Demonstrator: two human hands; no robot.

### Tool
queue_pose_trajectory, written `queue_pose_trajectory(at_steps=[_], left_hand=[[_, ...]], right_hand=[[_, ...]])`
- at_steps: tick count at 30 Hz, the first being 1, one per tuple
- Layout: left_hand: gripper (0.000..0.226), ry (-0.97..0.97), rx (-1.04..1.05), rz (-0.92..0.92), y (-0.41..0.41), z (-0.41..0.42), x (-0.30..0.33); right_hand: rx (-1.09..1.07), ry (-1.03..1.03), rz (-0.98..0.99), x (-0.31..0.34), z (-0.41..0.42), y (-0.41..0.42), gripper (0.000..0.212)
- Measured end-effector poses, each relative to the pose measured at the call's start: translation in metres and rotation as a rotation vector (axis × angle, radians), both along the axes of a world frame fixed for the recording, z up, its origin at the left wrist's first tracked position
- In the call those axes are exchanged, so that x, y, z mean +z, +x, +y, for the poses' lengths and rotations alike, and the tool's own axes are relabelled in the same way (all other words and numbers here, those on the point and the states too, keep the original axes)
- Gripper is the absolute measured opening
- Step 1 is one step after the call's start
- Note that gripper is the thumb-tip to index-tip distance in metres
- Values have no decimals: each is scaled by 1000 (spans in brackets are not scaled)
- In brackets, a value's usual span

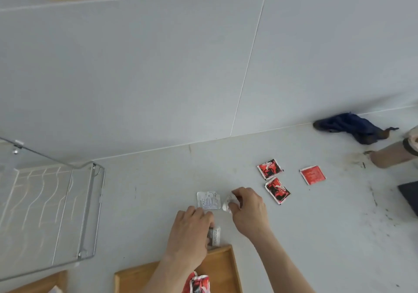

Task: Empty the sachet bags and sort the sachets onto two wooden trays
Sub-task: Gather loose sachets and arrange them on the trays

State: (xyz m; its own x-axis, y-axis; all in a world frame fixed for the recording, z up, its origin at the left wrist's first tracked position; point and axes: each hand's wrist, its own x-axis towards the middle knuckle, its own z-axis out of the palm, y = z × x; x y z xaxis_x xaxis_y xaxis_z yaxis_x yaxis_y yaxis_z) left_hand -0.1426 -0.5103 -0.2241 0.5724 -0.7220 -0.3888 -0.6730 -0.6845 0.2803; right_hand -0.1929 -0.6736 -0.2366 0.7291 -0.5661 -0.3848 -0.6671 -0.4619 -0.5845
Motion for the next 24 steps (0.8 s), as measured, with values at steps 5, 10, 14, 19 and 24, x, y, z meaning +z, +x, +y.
queue_pose_trajectory(at_steps=[5, 10, 14, 19, 24], left_hand=[[13, -9, 59, 25, 4, 12, 2], [19, -99, 336, 134, 11, 36, 18], [31, -227, 586, 219, 16, 76, 33], [18, -381, 780, 309, 12, 137, 55], [15, -450, 913, 390, -6, 219, 58]], right_hand=[[207, 54, -97, 1, 6, 26, 21], [350, -213, -37, -13, 41, 29, 20], [162, -197, -97, -9, 59, 22, 27], [-42, 10, -162, 18, 86, 10, 26], [-92, 218, -188, 55, 157, -3, 48]])
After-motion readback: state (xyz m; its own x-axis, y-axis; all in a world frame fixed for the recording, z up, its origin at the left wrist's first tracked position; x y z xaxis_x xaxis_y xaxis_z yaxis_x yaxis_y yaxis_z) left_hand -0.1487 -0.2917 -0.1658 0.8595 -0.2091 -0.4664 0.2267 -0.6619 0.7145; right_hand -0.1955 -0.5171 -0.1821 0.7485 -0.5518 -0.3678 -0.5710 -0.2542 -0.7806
